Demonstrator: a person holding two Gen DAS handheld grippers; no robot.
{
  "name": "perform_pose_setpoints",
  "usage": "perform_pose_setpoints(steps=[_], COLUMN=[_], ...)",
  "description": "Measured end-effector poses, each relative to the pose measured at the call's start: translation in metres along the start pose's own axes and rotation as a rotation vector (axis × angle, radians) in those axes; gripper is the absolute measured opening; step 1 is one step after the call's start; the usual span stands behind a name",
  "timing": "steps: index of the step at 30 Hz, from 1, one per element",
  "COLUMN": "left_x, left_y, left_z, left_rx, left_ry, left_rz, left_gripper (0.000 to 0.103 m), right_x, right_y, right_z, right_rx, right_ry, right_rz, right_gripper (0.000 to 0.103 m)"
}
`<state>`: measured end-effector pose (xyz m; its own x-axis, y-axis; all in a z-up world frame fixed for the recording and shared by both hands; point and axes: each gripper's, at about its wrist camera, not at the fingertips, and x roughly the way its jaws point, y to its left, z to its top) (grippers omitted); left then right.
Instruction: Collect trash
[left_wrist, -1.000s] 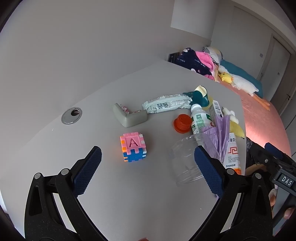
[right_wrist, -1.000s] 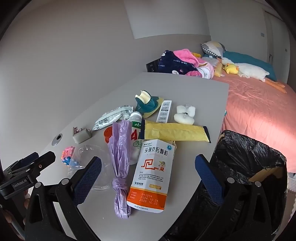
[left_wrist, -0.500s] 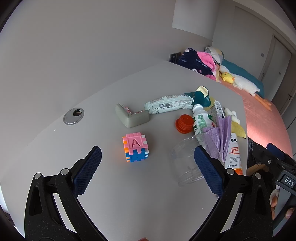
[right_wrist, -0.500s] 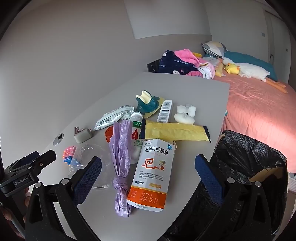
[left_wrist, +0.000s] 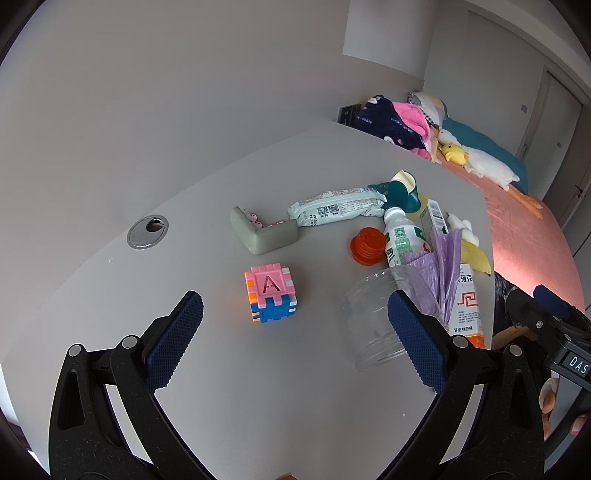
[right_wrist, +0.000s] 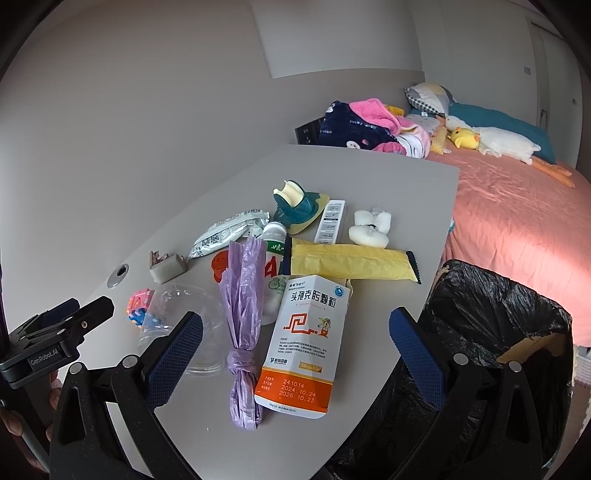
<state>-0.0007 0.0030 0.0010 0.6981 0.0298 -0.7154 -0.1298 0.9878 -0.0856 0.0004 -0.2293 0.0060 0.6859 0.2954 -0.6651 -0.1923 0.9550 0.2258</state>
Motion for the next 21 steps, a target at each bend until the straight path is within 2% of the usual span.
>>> perform_pose_setpoints(steps=[21], left_x=[-0.0005], left_y=[-0.0024], left_z=[-0.0018], left_rx=[0.008], left_ry=[0.005], left_rz=[0.002], left_gripper=[0.097], right_x=[-0.0016], right_y=[-0.0003], right_z=[0.0001], right_rx=[0.002], right_ry=[0.004], right_rz=[-0.001], right_gripper=[0.1])
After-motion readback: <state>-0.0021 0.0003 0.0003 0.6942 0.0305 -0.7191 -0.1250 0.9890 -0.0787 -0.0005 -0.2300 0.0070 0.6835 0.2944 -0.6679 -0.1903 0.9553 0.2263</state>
